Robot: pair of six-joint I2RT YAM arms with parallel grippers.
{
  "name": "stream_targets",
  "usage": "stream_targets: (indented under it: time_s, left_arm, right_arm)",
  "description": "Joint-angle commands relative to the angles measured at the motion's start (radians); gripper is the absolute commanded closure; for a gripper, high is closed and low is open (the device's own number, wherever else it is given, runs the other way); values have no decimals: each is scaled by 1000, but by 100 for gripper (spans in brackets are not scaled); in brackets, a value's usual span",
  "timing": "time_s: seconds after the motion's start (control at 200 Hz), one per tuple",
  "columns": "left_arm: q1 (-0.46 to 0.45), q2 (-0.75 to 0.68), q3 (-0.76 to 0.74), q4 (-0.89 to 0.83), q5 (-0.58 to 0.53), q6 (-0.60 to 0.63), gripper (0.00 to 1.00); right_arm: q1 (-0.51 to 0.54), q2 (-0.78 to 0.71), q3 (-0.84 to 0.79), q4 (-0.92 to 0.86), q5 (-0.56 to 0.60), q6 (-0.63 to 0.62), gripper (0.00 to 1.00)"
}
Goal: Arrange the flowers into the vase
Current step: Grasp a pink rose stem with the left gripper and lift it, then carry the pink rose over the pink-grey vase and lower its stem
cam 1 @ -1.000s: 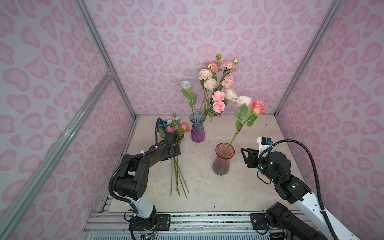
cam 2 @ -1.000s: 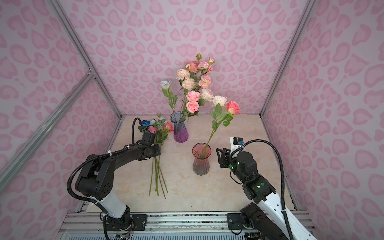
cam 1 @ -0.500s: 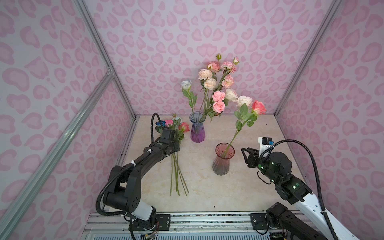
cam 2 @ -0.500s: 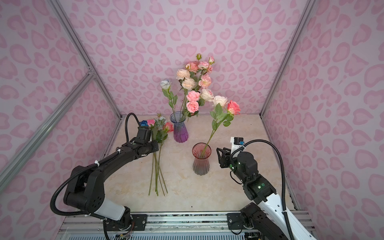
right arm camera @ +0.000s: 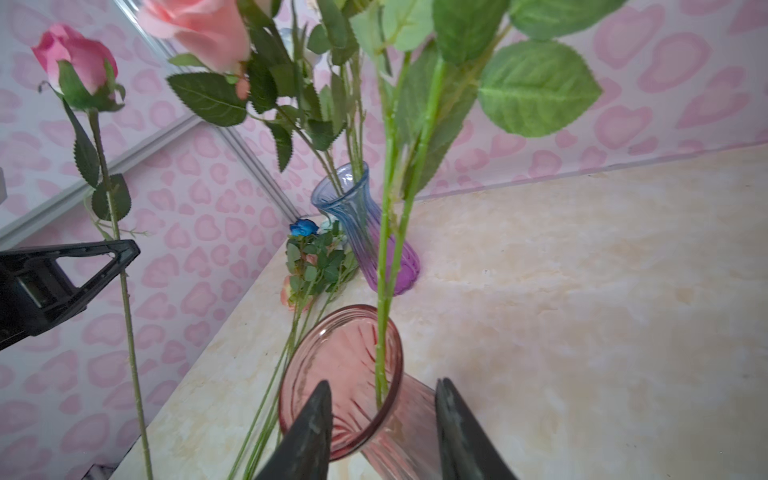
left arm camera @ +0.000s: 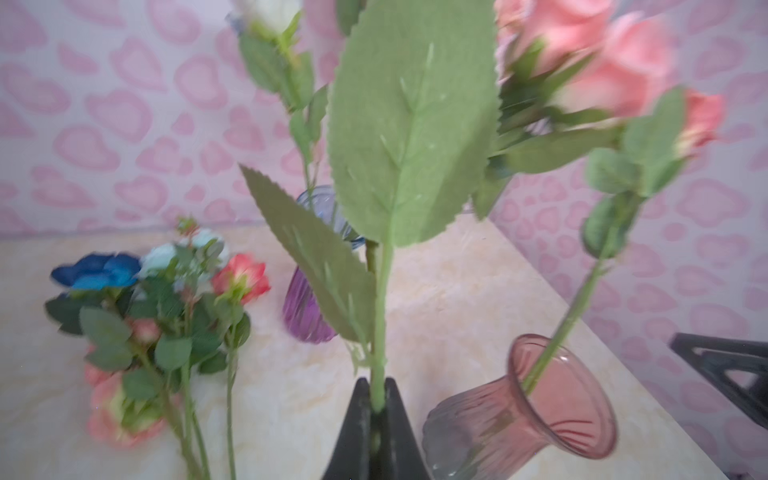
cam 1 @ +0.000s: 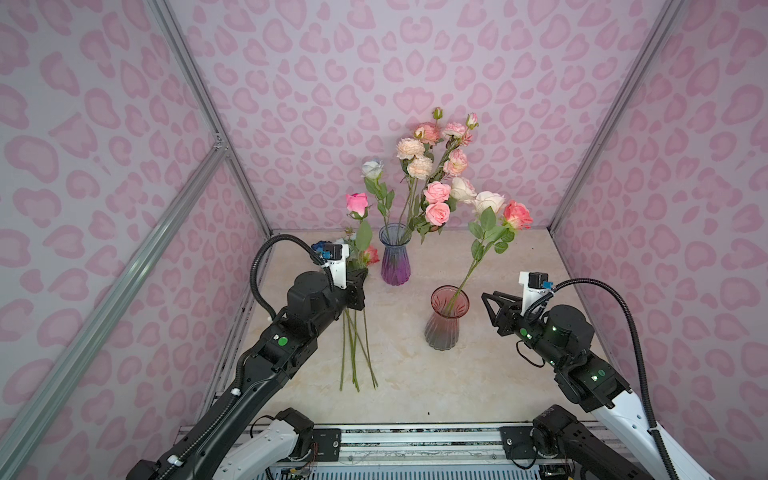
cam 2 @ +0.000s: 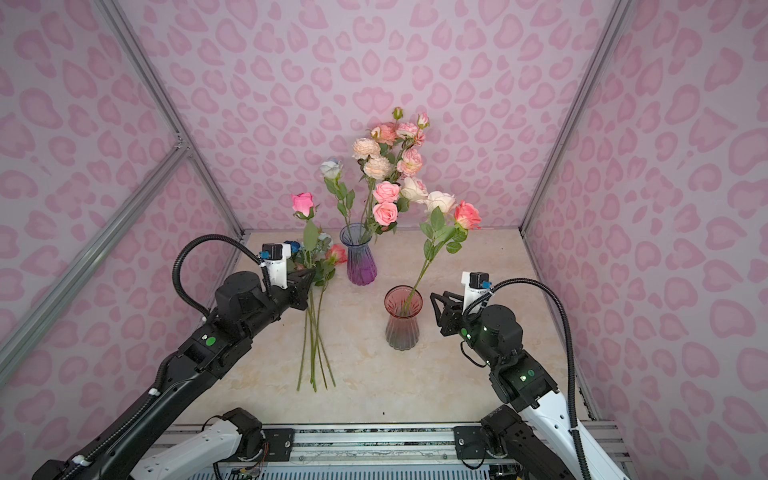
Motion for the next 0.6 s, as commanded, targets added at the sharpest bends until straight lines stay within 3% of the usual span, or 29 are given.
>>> stream_targets:
  time_s: [0.0,0.105,0.24,0.38,0.595]
  left_arm:
    - [-48,-35,16,187,-22,80,97]
    - [-92,-37,41,293,13,77,97]
    - [-177,8,101,428,23,109,97]
    - [-293,130,214,527,22,240,97]
    - [-409,353,400,549,26,401,97]
  right_arm:
    - [1,-14,-7,32,-144,-4,55]
    - [2,-25,-7,-16,-192,-3,52]
    - [1,-68,-23,-72,-125,-13,52]
    - [-1,-87,-32,-106,-49,-32,47]
    - [-4,-69,-15,-147,-92,-43,44]
